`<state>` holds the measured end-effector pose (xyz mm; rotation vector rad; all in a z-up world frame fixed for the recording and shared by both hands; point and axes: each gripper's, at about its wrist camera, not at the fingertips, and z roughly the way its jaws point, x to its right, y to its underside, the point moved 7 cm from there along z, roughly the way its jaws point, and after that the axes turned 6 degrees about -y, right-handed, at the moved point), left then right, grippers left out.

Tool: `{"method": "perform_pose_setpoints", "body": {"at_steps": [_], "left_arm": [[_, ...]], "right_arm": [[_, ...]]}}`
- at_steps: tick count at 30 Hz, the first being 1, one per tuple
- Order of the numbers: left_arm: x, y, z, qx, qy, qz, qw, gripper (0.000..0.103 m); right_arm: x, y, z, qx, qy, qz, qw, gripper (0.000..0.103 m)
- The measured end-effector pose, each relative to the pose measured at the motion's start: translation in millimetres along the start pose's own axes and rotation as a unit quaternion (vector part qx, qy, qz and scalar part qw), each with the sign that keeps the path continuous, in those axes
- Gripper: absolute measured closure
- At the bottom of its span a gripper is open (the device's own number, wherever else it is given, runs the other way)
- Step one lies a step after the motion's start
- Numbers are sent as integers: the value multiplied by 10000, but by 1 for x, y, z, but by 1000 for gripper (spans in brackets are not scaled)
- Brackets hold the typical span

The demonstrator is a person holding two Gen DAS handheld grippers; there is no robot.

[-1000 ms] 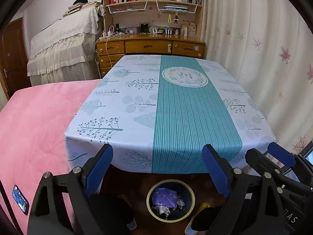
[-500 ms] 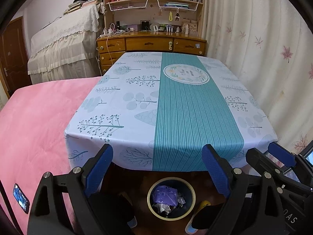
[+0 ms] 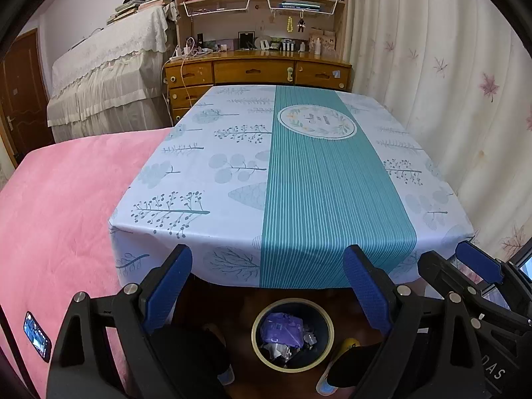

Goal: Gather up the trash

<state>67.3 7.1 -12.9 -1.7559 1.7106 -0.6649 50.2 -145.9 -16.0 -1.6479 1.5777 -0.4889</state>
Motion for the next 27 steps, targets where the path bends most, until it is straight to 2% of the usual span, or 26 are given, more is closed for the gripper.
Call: {"method": "perform_pose_setpoints", "body": {"at_steps": [27], "left_arm": [[-7,8,11,-161,146,-6,9998,12]], "right_arm": [[1,11,9,-73,12,89,9999,37]]}}
